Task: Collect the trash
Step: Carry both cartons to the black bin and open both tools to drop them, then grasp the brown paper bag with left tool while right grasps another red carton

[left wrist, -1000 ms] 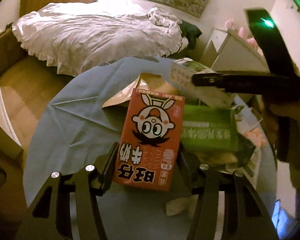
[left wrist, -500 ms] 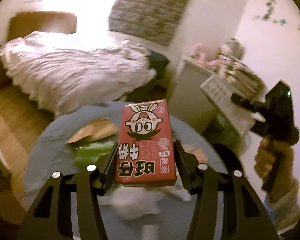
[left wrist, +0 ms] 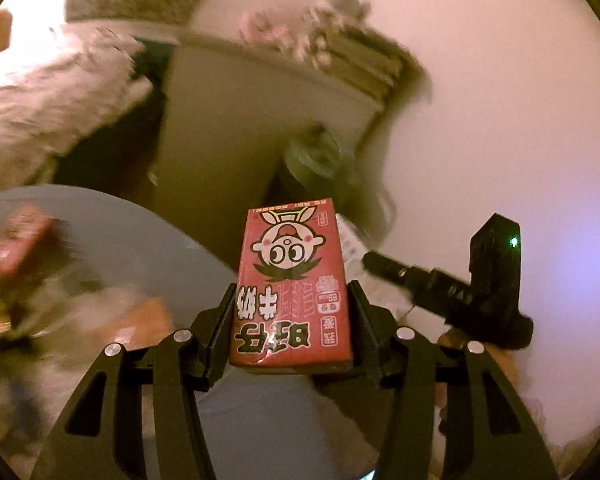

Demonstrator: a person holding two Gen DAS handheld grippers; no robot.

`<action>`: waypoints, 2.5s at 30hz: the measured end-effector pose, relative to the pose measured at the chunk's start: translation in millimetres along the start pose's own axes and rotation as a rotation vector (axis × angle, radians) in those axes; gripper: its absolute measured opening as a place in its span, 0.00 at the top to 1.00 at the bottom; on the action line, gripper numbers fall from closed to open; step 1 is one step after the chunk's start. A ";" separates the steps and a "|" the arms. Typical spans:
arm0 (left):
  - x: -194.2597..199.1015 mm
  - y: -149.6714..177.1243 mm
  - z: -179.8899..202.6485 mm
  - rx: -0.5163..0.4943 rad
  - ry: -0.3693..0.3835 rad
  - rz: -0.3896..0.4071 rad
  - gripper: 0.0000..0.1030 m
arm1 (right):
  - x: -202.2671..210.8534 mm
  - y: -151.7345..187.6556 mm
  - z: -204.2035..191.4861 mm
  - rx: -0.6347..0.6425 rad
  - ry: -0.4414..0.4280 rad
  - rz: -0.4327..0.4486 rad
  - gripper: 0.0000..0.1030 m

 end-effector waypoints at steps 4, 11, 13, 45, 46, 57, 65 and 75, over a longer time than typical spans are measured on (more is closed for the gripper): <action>-65.1 0.8 16.5 0.000 0.028 -0.102 0.49 | -17.8 17.7 43.3 -0.060 0.067 -0.028 0.49; -124.8 4.8 20.8 -0.028 0.008 -0.227 0.49 | -40.0 41.3 100.5 -0.119 0.114 -0.072 0.49; -133.9 5.2 21.6 -0.036 0.003 -0.247 0.49 | -40.9 41.8 104.0 -0.117 0.121 -0.079 0.49; -25.8 15.1 -16.9 -0.023 -0.136 -0.069 0.26 | -36.2 11.4 16.8 0.084 0.081 -0.097 0.27; -5.9 17.4 -25.6 -0.014 -0.162 -0.042 0.26 | -37.9 10.1 1.8 0.118 0.054 -0.107 0.25; 167.9 47.4 -139.3 -0.186 -0.562 0.042 0.06 | -83.1 -5.3 -181.5 0.484 -0.198 -0.258 0.18; 200.0 41.7 -267.6 0.085 -0.576 0.033 0.06 | -188.2 8.6 -265.7 0.531 -0.140 -0.446 0.17; 169.7 42.8 -337.4 0.187 -0.498 -0.078 0.32 | -281.5 15.4 -288.1 0.362 -0.073 -0.648 0.17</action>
Point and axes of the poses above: each gripper's, at about its wrist camera, not at the fingertips, and x roughly against the way its jaws point, z to its right, y to its underside, the point moved 2 cm from there along -x, roughly the way its jaws point, and after that the axes turned 3 degrees about y, right-handed, at the moved point
